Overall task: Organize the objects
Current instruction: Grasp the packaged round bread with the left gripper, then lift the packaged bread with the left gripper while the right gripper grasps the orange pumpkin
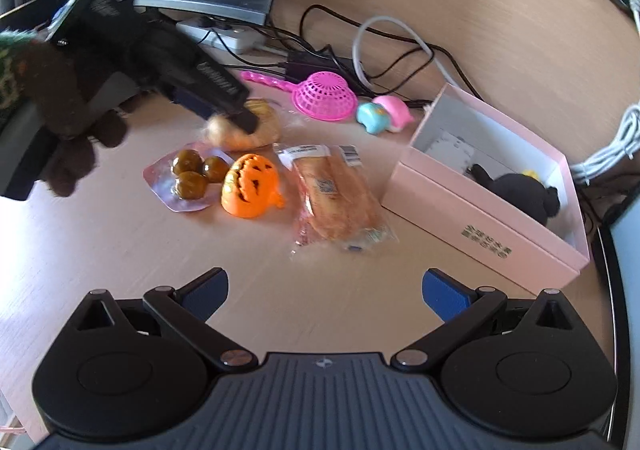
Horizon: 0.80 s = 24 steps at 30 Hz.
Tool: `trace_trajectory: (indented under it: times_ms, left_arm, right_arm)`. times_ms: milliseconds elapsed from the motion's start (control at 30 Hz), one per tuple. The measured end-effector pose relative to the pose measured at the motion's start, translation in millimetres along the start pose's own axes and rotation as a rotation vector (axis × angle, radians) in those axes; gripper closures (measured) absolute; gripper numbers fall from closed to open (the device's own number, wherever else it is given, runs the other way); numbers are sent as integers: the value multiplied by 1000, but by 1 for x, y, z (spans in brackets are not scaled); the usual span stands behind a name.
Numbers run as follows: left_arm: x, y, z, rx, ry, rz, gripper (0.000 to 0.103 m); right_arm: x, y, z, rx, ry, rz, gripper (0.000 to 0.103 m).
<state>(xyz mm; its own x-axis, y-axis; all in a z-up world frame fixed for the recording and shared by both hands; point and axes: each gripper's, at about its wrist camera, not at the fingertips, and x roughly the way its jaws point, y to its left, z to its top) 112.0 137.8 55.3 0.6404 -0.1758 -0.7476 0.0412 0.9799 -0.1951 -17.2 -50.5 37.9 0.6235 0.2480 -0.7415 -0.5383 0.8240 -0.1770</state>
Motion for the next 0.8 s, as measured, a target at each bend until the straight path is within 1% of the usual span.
trace_trajectory:
  times_ms: [67, 133, 200, 233, 267, 367, 433, 533, 600, 667, 733, 767, 800]
  left_arm:
    - [7, -3, 3, 10, -15, 1, 46]
    - [12, -3, 7, -1, -26, -4, 46]
    - [16, -5, 10, 15, -38, -8, 45]
    - [18, -5, 11, 26, -44, -11, 45]
    - [20, -5, 12, 34, -51, -17, 44]
    - [23, -2, 13, 53, -58, -32, 41]
    - [24, -2, 13, 83, -67, -43, 38]
    - [29, -5, 13, 125, -67, -39, 35]
    - [33, -10, 15, 147, -58, -36, 30]
    - [37, -13, 16, 177, -57, -23, 25]
    - [42, -15, 17, 185, -55, -19, 21]
    - [42, -13, 18, 177, -57, -22, 22]
    - [42, -11, 18, 163, -61, -28, 24]
  right_arm:
    - [0, 2, 2, 11, -1, 0, 0]
    - [0, 1, 4, 35, 4, 22, 0]
    - [1, 4, 8, 40, 5, 39, 7]
    - [2, 6, 10, 30, 6, 44, 13]
    - [3, 8, 11, 25, 6, 47, 14]
    - [5, 12, 8, 19, 6, 54, 14]
    - [4, 14, 4, 14, 6, 58, 14]
    - [6, 14, -2, 17, 20, 66, 13]
    - [8, 12, -4, 25, 29, 68, 12]
    - [9, 10, -5, 34, 33, 81, 7]
    - [10, 9, -5, 32, 33, 93, 5]
    - [10, 9, -5, 26, 33, 94, 5]
    - [10, 9, -6, 23, 29, 92, 5]
